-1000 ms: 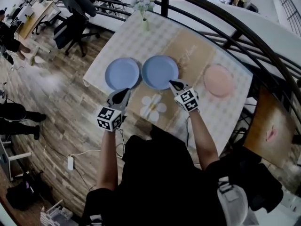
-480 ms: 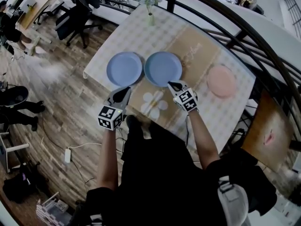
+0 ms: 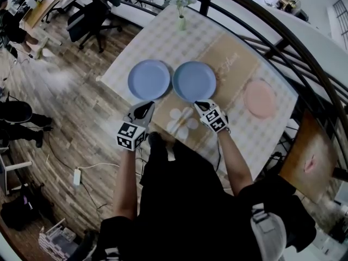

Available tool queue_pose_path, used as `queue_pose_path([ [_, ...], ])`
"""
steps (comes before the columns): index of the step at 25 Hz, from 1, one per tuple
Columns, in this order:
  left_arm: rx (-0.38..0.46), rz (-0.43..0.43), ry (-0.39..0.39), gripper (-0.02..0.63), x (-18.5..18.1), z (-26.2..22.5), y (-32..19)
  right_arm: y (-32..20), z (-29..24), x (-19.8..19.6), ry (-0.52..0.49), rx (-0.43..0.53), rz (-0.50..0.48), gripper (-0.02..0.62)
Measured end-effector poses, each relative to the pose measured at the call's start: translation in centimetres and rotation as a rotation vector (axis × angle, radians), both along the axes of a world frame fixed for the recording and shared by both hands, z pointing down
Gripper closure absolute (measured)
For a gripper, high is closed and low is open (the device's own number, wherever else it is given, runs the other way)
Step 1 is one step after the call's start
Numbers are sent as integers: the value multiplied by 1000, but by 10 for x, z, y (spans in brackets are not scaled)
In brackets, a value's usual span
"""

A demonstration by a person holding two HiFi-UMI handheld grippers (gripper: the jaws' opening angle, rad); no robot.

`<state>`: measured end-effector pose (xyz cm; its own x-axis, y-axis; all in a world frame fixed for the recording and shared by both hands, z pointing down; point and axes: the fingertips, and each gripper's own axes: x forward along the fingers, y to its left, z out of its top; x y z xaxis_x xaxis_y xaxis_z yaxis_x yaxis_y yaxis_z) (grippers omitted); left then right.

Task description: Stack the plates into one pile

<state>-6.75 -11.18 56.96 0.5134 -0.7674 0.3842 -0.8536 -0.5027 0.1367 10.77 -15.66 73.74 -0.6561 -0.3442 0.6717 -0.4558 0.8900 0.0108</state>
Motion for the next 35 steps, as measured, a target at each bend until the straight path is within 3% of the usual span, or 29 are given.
queue_pose_path([
  [9,-9,4,-6,606,-30,-3,-8,-2,18,-26,53,-26,-60,566],
  [21,-26,-9,1,606,-68,5,-11,-2,66,-33,255,13,-132,531],
  [35,-46,-8,-10,606,-81,19,-5,-18,93,-42,323,45,-127,529],
])
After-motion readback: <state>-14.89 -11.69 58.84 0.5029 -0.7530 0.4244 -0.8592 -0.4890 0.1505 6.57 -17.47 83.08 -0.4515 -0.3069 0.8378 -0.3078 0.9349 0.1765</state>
